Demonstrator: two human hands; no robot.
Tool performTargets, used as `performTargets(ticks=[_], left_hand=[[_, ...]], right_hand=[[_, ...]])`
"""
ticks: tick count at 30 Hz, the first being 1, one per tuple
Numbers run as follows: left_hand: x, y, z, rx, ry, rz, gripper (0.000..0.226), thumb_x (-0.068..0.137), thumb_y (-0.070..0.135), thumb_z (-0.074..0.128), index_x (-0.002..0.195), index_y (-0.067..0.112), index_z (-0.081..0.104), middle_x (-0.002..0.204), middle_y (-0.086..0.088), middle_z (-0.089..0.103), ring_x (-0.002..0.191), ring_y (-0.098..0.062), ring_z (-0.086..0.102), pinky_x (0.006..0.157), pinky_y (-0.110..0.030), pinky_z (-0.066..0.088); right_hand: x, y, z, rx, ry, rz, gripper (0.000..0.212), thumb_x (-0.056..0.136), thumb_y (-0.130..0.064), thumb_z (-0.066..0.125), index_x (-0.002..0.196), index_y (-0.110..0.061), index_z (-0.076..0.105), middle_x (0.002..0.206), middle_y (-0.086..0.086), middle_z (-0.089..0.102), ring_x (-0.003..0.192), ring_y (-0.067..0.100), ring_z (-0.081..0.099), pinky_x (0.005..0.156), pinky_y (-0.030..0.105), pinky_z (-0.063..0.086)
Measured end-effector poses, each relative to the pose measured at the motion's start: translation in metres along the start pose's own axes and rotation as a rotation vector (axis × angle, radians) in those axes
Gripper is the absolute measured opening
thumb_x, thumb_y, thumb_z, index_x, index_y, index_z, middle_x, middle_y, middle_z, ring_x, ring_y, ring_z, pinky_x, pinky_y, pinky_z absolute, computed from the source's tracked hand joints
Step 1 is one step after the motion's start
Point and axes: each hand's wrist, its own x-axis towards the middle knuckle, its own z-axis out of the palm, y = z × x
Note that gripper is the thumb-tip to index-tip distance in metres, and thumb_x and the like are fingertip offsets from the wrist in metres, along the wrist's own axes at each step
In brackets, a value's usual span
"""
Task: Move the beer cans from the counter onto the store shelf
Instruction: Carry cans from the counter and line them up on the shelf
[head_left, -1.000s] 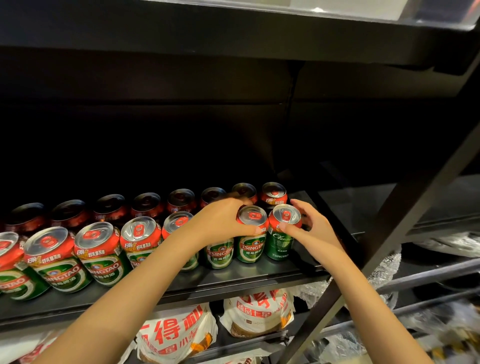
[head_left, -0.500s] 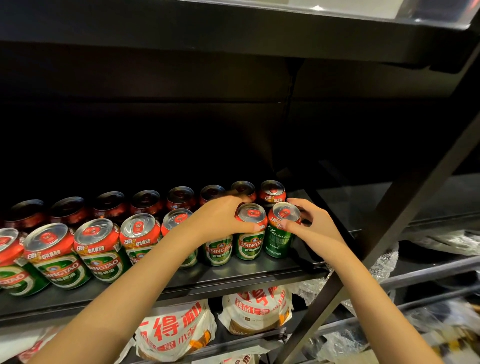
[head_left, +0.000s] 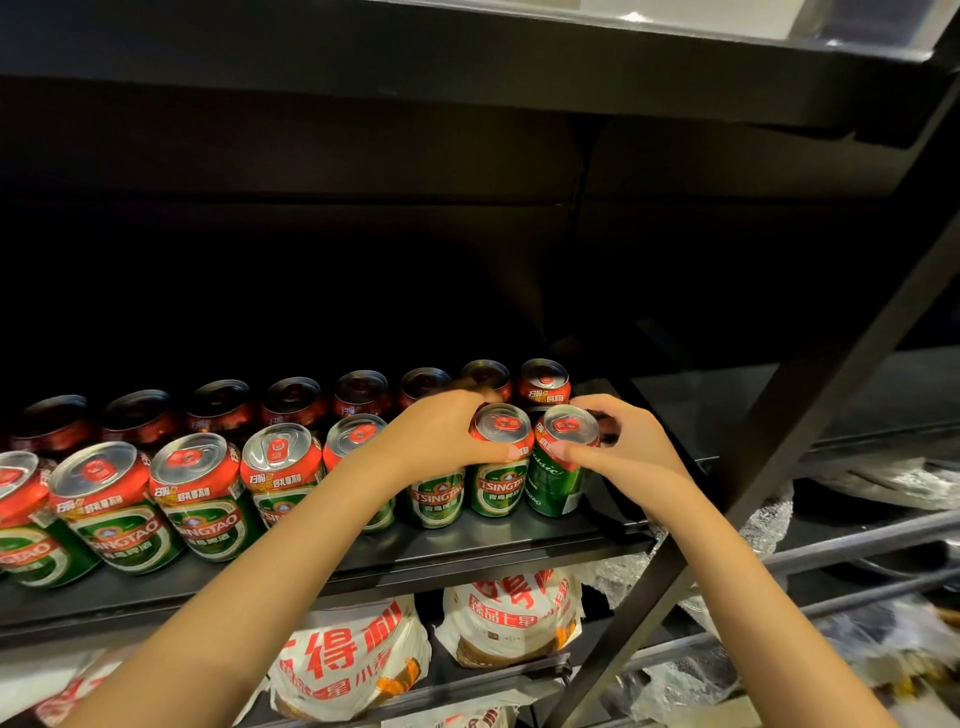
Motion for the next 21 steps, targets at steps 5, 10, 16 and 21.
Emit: performTargets(ticks=[5,10,16,21], left_hand=[[-0.0009,0.0006,-0.0002,0.000,0.002,-0.001,0.053,0.077,0.054,0.065,0.119,0.024,0.057,0.112,0.007,0.065,0.096,-0.008,0.059,0.082,-0.026,0.049],[-0.0023,0.0021,-0.0002,-0.017,0.011,0.014,0.051,0.078,0.052,0.064,0.121,0.027,0.055,0.114,0.008,0.064,0.098,-0.007,0.058,0.084,-0.025,0.048],[-0.0019,0.0012,0.0009,0.009,0.019,0.009,0.051,0.078,0.053,0.064,0.122,0.027,0.055,0.115,0.007,0.064,0.100,-0.009,0.058,0.085,-0.027,0.049],[-0.0029,0.0021,-0.0002,0.003,0.026,0.014,0.049,0.078,0.053,0.064,0.120,0.029,0.056,0.110,0.009,0.063,0.095,-0.006,0.057,0.080,-0.023,0.048]], right_hand=[[0.0004,-0.0039,0.0077,-0.055,0.165,0.059,0.046,0.061,-0.042,0.084,0.095,-0.025,0.058,0.095,-0.008,0.061,0.088,0.008,0.058,0.069,0.022,0.049],[-0.0016,-0.0057,0.0025,0.015,0.024,0.085,0.062,0.071,-0.034,0.080,0.124,-0.025,0.048,0.114,-0.012,0.054,0.101,0.006,0.052,0.071,0.014,0.040],[-0.0026,-0.0036,-0.0008,-0.016,0.015,0.023,0.041,0.070,-0.033,0.080,0.107,-0.030,0.063,0.105,-0.015,0.063,0.100,0.004,0.056,0.080,0.020,0.047],[0.0002,-0.0065,0.0076,-0.109,0.155,0.086,0.046,0.060,-0.048,0.083,0.090,-0.027,0.056,0.093,-0.010,0.060,0.087,0.008,0.058,0.070,0.027,0.051]])
